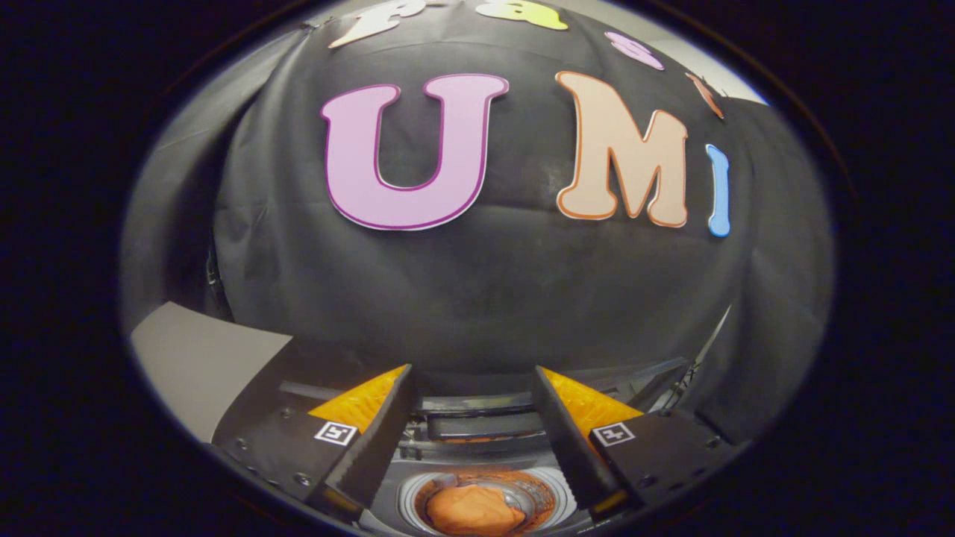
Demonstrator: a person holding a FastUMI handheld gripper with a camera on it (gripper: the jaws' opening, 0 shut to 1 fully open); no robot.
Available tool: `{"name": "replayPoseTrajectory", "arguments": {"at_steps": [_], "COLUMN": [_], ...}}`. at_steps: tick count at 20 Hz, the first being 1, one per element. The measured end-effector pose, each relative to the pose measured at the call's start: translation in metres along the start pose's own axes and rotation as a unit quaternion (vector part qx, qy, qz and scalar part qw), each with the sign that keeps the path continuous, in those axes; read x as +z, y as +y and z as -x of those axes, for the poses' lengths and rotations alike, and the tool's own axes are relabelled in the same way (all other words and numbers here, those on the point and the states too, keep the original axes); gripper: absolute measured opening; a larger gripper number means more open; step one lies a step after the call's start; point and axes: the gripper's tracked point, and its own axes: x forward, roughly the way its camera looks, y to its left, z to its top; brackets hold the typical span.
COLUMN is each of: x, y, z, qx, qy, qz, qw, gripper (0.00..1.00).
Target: Put the clothes into the washing machine and then close the washing machine lid.
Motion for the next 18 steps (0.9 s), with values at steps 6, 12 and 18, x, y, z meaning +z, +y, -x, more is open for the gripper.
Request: {"name": "replayPoseTrajectory", "arguments": {"at_steps": [6, 12, 18], "x": [-0.038, -0.024, -0.020], "y": [-0.004, -0.021, -0.040], "z": [0.051, 0.093, 0.125], "qx": [0.019, 0.021, 0.017], "qy": [0.027, -0.016, -0.044], "qz": [-0.018, -0.026, -0.006], "qw": [0.999, 0.999, 0.999], "gripper": [0.98, 0.98, 0.98]}}
